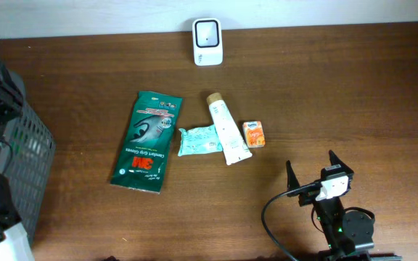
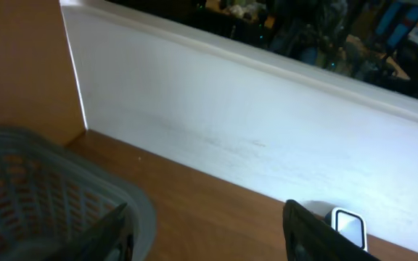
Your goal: Scan the item barcode
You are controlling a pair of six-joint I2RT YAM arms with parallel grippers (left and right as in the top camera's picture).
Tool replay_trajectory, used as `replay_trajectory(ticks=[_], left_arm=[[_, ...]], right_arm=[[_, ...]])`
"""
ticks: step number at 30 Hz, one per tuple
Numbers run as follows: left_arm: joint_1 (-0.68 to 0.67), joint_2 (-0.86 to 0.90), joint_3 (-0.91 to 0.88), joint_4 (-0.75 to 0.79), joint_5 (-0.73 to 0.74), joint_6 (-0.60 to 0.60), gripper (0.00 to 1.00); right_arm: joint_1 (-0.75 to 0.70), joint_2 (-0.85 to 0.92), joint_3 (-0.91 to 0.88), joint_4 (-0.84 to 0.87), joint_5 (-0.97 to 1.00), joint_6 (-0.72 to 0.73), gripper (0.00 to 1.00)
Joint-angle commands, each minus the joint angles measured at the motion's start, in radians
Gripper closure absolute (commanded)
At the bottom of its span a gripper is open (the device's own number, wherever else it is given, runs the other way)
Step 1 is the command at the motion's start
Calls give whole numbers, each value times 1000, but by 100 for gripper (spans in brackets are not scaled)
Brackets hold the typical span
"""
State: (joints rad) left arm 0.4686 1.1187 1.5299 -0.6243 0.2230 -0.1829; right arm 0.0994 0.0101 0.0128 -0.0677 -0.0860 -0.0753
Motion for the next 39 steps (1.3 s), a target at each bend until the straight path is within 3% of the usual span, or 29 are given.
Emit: replay_trajectory(ticks=[1,3,6,11,12,15,28,39], left_arm=[[-6,10,13,-12,-138,-2,31],[-6,20,13,-39,-302,-2,24],[19,60,13,-72,-417,-2,18],[126,218,13,-104,-383,-2,7],[177,294,13,-92,-269,-1,2],[208,372,14,-84,-165,32,3],[278,684,16,-230,-153,34,1],[266,814,15,-230,-136,181,1]], right_arm=[[6,-7,-7,-3,1,4,2],[6,-7,-7,-3,1,4,2],[6,-7,-7,-3,1,4,2],[6,-7,-7,-3,1,4,2],[6,-7,-7,-3,1,4,2],[6,-7,-7,-3,1,4,2],[6,-7,-7,-3,1,4,2],[6,-7,-7,-3,1,4,2]])
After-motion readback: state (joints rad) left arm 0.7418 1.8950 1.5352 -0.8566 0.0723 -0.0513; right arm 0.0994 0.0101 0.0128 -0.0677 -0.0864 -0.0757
